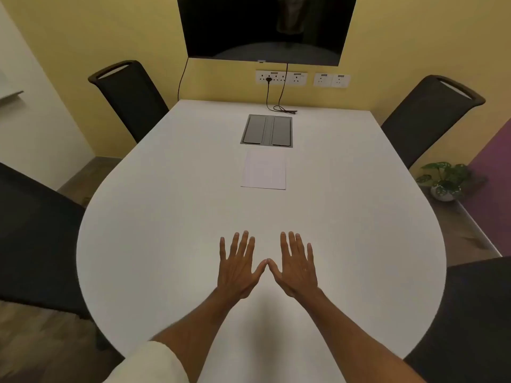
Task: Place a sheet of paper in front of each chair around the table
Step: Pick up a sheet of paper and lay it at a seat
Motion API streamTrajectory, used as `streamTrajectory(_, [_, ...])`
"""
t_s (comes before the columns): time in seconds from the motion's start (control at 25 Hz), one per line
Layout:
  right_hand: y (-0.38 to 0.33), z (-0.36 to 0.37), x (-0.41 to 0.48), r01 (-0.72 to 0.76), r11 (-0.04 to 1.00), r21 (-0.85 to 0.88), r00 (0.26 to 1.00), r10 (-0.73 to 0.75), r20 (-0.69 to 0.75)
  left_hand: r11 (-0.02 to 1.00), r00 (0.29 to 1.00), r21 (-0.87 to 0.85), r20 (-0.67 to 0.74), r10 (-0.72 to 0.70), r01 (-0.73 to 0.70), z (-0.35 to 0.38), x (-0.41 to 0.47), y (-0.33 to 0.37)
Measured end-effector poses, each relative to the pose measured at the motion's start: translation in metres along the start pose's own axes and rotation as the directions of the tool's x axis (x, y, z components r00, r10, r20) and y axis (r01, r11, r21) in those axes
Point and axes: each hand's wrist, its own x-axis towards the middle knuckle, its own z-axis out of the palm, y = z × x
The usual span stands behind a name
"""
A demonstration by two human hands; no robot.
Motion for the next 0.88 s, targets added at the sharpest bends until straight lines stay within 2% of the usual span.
streamTrajectory(0.12, [0.007,0.001,-0.002,0.006,1.000,0.004,1.000,-0.006,-0.025,1.000,1.000,-0.001,0.004,-0.013,0.013,0.002,0.003,0.004])
streamTrajectory(0.32, [0.008,0.002,0.006,0.012,1.000,-0.017,0.998,-0.011,0.070,0.999,0.995,-0.006,0.094,-0.041,0.041,0.002,0.010,0.006])
streamTrajectory(0.44, [0.004,0.007,0.020,-0.005,0.999,-0.033,0.996,0.008,0.089,0.999,0.994,-0.008,0.100,-0.038,0.039,0.004,0.022,-0.002])
streamTrajectory(0.64, [-0.004,0.020,0.055,-0.017,1.000,-0.018,0.998,0.018,0.066,1.000,0.996,-0.023,0.089,-0.013,0.015,0.016,0.057,-0.027])
streamTrajectory(0.88, [-0.015,0.042,0.116,-0.100,0.993,-0.054,0.990,0.105,0.097,0.997,0.993,-0.057,0.109,0.051,-0.045,0.037,0.125,-0.060])
